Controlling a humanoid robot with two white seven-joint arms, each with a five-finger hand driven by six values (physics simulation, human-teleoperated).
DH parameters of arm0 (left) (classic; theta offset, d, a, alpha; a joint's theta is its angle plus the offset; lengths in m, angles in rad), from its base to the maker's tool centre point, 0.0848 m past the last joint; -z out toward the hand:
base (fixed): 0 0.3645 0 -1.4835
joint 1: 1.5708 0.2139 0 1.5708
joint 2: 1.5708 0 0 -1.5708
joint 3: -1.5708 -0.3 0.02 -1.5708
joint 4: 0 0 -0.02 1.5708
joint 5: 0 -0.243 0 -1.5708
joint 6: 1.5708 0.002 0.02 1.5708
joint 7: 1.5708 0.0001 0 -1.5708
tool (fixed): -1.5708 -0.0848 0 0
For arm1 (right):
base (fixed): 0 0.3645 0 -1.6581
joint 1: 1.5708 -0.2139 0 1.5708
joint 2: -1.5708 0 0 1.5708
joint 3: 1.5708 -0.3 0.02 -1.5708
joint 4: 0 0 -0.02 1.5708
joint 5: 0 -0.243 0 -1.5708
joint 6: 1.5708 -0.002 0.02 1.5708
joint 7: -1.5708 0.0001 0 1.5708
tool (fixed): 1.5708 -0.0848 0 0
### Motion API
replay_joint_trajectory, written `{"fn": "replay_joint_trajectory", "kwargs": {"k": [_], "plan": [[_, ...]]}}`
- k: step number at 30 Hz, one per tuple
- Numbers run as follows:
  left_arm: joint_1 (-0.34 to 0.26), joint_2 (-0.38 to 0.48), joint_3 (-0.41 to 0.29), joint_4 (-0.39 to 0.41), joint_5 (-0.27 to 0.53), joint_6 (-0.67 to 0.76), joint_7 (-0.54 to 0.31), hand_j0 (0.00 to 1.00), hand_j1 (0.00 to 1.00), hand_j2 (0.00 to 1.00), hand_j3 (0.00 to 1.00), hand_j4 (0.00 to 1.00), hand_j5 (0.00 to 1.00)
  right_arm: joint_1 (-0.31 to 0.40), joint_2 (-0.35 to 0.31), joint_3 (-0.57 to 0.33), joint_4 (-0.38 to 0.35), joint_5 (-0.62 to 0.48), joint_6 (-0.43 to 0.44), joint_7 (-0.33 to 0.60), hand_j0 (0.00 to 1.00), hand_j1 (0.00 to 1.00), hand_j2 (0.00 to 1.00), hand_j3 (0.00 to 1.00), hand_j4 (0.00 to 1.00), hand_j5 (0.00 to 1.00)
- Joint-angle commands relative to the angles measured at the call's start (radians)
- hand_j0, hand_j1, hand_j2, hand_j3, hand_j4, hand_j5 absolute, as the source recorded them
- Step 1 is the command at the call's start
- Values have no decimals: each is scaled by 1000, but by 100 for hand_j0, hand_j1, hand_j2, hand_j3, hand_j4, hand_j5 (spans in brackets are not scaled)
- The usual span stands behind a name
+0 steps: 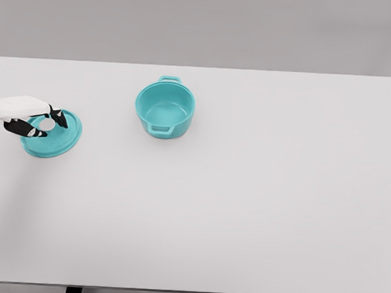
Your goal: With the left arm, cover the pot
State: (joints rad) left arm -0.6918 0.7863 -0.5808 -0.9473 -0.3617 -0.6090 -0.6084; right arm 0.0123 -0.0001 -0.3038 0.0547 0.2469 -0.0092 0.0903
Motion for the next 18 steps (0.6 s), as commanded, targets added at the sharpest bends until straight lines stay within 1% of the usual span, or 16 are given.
{"fn": "replay_joint_trajectory", "kwargs": {"k": [1, 3, 6, 9, 12, 14, 18], "plan": [[0, 1, -1, -1, -2, -2, -2, 55, 55, 55, 55, 55, 55, 0, 0, 0, 1, 0, 0, 0, 100, 100, 100, 100, 100, 100], [0, 2, 1, -2, 0, -2, -2, 52, 52, 52, 52, 52, 52, 0, 0, 0, 1, 0, 0, 0, 100, 100, 100, 100, 100, 100], [0, 4, 4, -10, 1, -2, -2, 51, 51, 51, 51, 51, 51, 0, 0, 0, 1, 0, 0, 0, 100, 100, 100, 100, 100, 100], [0, 10, 6, -14, 6, -2, -2, 49, 49, 49, 49, 49, 49, 0, 0, 0, 1, 0, 0, 0, 100, 100, 100, 100, 100, 100], [-2, 13, 6, -19, 7, -2, -2, 49, 49, 49, 49, 49, 49, 0, 0, 0, 1, 0, 0, 0, 100, 100, 100, 100, 100, 100], [-8, 13, 6, -47, 10, -2, -2, 49, 49, 49, 49, 49, 49, 0, 0, 0, 1, 0, 0, 0, 100, 100, 100, 100, 100, 100], [-15, 13, 7, -65, 15, -2, -2, 49, 49, 49, 49, 49, 49, 0, 0, 0, 1, 0, 0, 0, 100, 100, 100, 100, 100, 100]]}}
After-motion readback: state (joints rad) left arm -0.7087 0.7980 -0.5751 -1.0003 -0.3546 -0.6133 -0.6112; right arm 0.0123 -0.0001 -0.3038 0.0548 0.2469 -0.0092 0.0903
